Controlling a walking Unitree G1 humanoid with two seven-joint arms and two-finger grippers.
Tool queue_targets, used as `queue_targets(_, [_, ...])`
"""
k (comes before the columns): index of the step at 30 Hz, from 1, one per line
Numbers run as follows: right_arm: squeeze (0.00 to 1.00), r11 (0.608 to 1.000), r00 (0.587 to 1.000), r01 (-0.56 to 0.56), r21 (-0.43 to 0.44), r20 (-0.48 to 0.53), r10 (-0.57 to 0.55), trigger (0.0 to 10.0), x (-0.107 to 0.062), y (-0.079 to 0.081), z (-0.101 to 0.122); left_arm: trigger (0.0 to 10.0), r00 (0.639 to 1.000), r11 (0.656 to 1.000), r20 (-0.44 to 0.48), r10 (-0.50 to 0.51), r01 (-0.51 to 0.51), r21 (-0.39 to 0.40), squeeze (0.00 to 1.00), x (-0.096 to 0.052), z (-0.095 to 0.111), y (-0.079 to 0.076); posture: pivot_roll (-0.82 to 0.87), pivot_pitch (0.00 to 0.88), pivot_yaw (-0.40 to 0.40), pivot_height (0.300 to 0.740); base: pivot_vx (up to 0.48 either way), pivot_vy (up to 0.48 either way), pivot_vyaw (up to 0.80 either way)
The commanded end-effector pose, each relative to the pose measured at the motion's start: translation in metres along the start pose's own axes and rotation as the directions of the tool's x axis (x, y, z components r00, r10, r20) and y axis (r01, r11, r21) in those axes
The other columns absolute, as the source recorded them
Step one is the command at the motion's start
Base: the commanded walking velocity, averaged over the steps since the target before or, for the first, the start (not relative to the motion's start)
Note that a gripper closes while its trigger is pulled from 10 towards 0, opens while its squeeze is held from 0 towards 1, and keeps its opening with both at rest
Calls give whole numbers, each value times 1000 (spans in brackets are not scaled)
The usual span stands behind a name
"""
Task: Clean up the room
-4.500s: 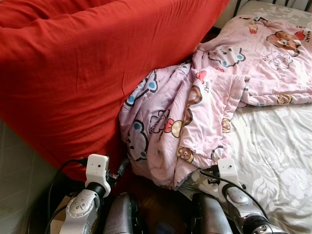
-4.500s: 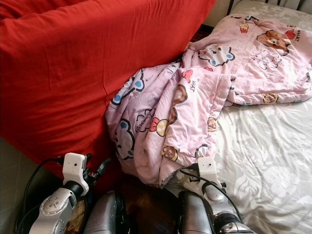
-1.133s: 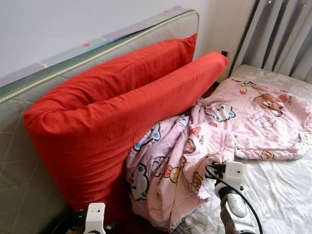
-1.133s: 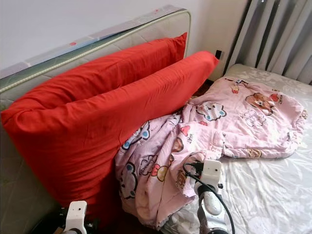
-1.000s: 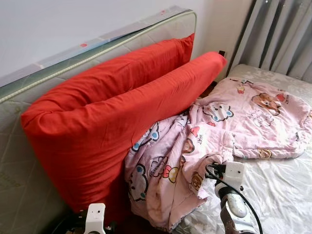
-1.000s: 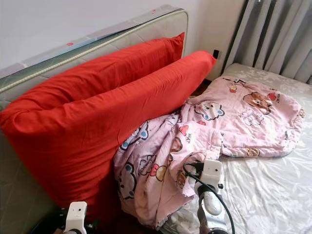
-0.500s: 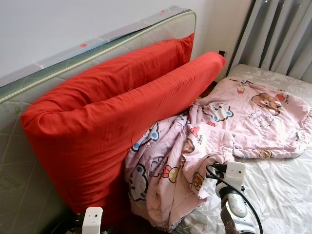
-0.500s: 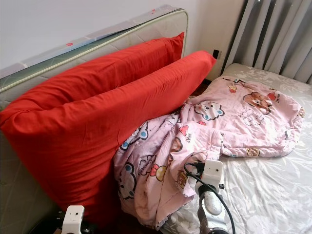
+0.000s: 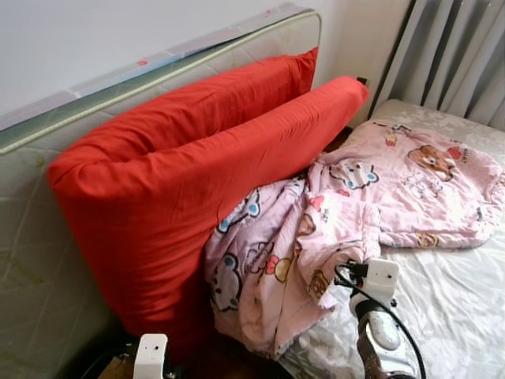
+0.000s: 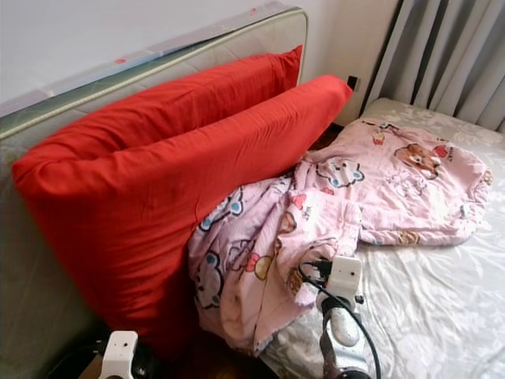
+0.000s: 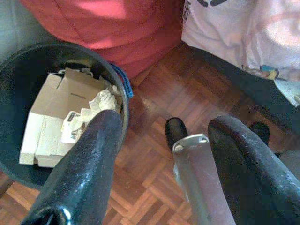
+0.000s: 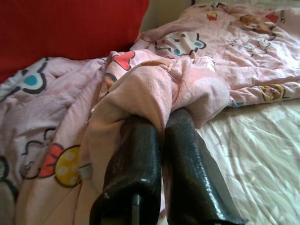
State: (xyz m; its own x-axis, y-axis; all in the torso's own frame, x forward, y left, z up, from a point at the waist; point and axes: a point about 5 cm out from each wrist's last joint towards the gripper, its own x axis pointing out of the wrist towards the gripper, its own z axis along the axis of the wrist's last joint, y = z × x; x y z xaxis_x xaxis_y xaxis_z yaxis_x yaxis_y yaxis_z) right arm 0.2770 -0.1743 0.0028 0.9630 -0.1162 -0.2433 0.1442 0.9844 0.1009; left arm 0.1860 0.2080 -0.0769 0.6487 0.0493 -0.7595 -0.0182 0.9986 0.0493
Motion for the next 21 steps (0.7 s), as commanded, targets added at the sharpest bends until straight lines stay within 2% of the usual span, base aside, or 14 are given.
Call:
queue_targets(1, [0, 1000, 1000, 0, 1, 9, 0, 10000, 0, 1, 2, 10000, 1000, 1000, -15, 2, -1, 16, 0, -1, -2, 3, -67, 0, 7, 740, -277, 0, 0])
queue_targets(21, [0, 999, 998, 33, 1, 45, -33, 10000, 1, -2, 7, 10000, 1000, 1000, -14, -2, 3, 21, 0, 0, -2, 2, -66, 0, 6, 740, -277, 0, 0])
